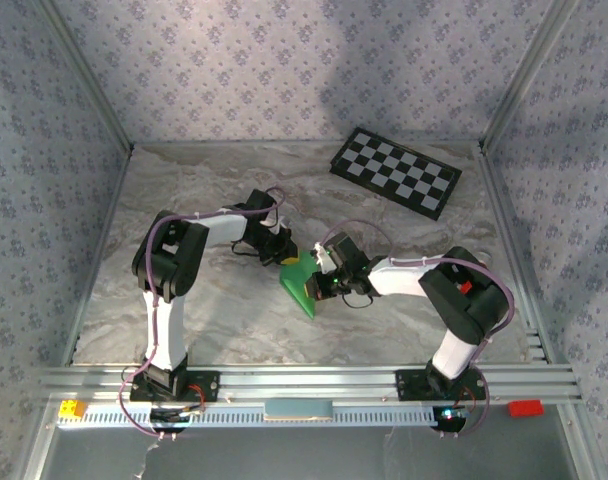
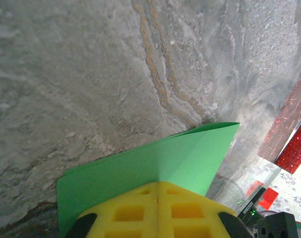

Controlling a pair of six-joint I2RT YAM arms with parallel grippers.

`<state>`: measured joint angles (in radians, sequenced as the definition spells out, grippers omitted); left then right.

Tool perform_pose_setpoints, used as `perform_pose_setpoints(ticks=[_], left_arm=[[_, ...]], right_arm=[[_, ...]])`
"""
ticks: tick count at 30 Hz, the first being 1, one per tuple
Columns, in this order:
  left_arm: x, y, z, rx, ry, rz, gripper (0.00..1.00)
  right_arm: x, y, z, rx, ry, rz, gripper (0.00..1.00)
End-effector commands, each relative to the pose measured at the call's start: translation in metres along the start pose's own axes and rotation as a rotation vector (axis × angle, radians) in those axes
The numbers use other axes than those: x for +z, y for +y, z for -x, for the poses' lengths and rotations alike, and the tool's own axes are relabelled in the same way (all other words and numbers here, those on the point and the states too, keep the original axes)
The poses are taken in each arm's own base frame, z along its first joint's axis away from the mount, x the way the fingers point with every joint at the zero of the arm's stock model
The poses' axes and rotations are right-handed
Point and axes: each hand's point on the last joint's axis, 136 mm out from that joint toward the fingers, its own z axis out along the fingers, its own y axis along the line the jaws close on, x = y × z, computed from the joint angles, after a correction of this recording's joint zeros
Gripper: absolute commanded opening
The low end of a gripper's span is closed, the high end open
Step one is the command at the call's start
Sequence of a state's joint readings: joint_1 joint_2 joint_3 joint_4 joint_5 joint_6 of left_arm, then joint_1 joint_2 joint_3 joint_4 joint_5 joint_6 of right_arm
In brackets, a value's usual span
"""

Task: Fold a paper plane with a square sheet of paper (pick it up from the middle)
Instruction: Third fold the triangle at the center of the table.

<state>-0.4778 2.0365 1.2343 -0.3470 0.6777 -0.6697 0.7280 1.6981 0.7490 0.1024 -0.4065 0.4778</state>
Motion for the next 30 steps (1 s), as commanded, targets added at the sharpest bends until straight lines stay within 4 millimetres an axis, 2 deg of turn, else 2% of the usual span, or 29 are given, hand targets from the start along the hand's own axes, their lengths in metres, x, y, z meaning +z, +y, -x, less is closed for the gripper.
perform_pose_setpoints(ticks=[1, 12, 16, 24, 28, 30], left_arm=[[0.010, 0.033, -0.016, -0.055, 0.042, 0.106, 0.03], [0.010, 0.032, -0.017, -0.054, 0.041, 0.103, 0.03], [0.005, 0.023, -0.012, -0.030, 0.022, 0.088, 0.05], [-0.033, -0.023, 0.012, 0.072, -0.087, 0.050, 0.21], [-0.056, -0.036, 0.016, 0.098, -0.159, 0.048, 0.32], [-0.066, -0.035, 0.013, 0.089, -0.191, 0.051, 0.32]], right_arm=[[0.004, -0.005, -0.001, -0.011, 0.014, -0.033, 0.00], [0.008, -0.006, -0.005, -0.014, 0.032, -0.045, 0.00], [0.007, -0.008, -0.007, -0.016, 0.040, -0.060, 0.00], [0.007, -0.008, -0.008, -0.024, 0.040, -0.054, 0.00], [0.008, -0.007, -0.008, -0.022, 0.037, -0.047, 0.00], [0.009, -0.007, -0.007, -0.020, 0.034, -0.044, 0.00]])
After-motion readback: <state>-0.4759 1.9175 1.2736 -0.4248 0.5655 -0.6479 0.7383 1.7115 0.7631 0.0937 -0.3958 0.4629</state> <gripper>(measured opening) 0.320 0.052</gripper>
